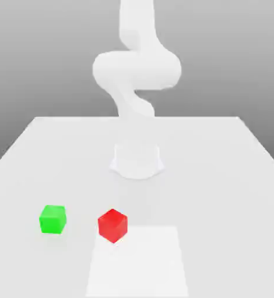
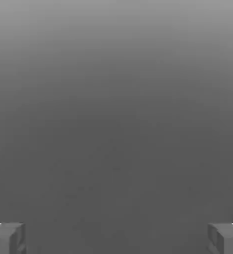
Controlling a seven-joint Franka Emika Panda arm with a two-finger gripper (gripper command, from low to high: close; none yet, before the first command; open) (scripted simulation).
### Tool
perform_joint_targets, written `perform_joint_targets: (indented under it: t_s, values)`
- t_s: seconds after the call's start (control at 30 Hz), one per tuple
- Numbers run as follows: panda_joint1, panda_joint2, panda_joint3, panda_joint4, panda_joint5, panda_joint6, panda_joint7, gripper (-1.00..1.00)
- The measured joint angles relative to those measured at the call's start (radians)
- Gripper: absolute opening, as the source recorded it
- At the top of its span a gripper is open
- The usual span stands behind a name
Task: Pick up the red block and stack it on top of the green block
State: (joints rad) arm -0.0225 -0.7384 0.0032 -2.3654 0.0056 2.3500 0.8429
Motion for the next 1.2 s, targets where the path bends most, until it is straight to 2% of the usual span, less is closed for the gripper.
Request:
perform_joint_targets:
  t_s: [0.53, 0.6, 0.77, 0.8, 1.03, 1.2]
  values:
    - [-0.172, 0.524, 0.043, -0.511, 0.015, 0.407, 0.377, 0.0]
    - [-0.183, 0.656, 0.037, -0.546, 0.003, 0.507, 0.424, 0.0]
    - [-0.173, 0.869, 0.012, -0.537, -0.023, 0.684, 0.458, 0.0]
    - [-0.168, 0.903, 0.007, -0.533, -0.025, 0.713, 0.46, -1.0]
    - [-0.168, 0.911, 0.006, -0.532, -0.028, 0.72, 0.463, -1.0]
    - [-0.172, 0.755, 0.015, -0.554, -0.011, 0.587, 0.451, -1.0]
